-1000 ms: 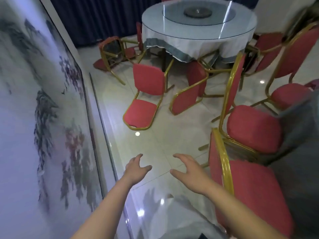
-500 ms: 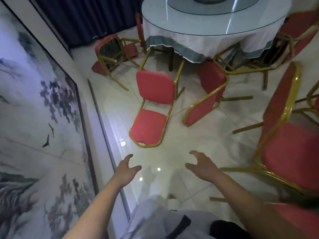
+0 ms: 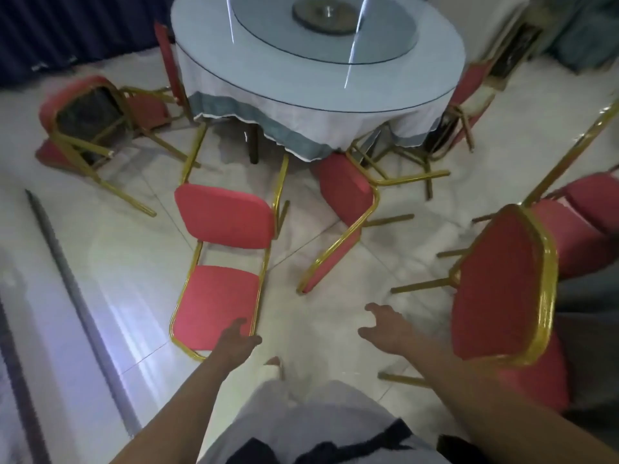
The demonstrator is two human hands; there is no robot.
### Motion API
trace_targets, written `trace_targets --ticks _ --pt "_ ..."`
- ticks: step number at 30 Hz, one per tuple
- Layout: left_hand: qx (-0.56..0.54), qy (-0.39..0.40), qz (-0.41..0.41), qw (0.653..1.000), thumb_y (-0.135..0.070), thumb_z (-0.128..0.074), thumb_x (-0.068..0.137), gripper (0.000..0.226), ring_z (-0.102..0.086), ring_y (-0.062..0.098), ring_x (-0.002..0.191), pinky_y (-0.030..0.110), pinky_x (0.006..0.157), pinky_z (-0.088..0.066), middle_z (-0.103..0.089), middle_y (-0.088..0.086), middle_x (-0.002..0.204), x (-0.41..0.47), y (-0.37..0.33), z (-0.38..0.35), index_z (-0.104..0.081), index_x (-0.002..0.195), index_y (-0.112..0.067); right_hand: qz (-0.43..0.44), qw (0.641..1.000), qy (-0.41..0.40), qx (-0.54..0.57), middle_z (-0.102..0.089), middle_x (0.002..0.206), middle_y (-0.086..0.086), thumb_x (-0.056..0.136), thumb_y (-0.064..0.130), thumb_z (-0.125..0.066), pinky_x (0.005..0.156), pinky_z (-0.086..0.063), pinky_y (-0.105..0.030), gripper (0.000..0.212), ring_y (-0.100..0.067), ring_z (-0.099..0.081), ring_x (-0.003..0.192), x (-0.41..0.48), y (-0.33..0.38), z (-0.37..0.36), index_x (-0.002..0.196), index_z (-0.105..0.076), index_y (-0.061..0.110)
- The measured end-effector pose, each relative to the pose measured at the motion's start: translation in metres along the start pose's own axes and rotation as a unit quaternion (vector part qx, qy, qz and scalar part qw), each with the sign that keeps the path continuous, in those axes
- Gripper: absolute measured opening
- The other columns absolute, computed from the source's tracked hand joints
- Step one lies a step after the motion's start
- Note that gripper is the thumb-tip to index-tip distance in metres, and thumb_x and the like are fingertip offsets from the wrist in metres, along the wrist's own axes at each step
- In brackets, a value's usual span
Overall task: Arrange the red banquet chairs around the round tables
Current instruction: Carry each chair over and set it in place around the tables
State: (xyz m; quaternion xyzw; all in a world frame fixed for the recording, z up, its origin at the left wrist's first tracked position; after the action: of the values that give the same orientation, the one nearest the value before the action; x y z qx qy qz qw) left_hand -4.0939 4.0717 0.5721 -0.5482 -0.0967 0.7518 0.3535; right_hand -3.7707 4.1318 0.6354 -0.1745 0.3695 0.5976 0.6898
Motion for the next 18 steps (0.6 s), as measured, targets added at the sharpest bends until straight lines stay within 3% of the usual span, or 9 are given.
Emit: trace_targets --ticks 3,9,12,18 --pt "0.038 0.024 -0.010 0.999 -0.018 -0.066 0.088 0.067 -0.055 0.036 0.119 0.038 0.094 -0.046 -0.049 0.017 0.141 0.039 -0.046 0.004 -0.036 0.147 -0.012 -0.032 0.999 -0.008 -0.018 -0.042 0.143 -0.006 0.089 0.042 -0.055 0.106 -0.039 -0.044 0.065 -0.030 -0.045 0.129 0.032 -0.002 0.032 0.148 -0.033 0.027" --pt "0.050 0.040 -0.007 0.998 -0.014 -0.066 0.091 0.068 -0.049 0.031 0.126 0.027 0.085 -0.039 -0.044 0.015 0.146 0.108 -0.116 0.001 -0.033 0.150 -0.009 -0.025 0.993 0.014 -0.115 -0.047 0.137 -0.006 0.087 0.045 -0.054 0.104 -0.039 -0.045 0.061 -0.029 -0.046 0.127 0.110 0.001 0.070 0.142 -0.038 0.024" --pt "0.064 0.012 0.007 0.998 -0.018 -0.064 0.092 0.066 -0.045 0.033 0.130 0.032 0.093 -0.040 -0.040 0.014 0.150 0.136 -0.136 0.005 -0.033 0.150 -0.014 -0.011 0.987 0.036 -0.158 -0.045 0.137 -0.007 0.087 0.042 -0.054 0.106 -0.037 -0.048 0.060 -0.030 -0.045 0.128 0.160 0.004 0.098 0.142 -0.037 0.023" --pt "0.069 -0.016 0.089 0.994 -0.022 -0.065 0.089 0.068 -0.053 0.034 0.121 0.036 0.096 -0.047 -0.044 0.018 0.145 0.182 -0.147 -0.006 -0.034 0.149 -0.017 0.019 0.996 0.071 -0.058 -0.046 0.139 -0.011 0.083 0.052 -0.063 0.103 -0.042 -0.048 0.074 -0.033 -0.045 0.128 0.264 0.022 0.136 0.147 -0.038 0.023"
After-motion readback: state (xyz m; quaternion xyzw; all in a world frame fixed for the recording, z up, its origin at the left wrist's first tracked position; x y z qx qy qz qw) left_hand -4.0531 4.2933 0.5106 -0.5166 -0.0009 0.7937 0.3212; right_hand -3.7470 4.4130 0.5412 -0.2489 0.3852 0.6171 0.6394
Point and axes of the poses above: each hand's wrist, its own x-axis towards the middle knuckle, its own z-axis out of the back of the hand, y = z × x, the point moved 7 cm from there along x, towards the middle knuckle
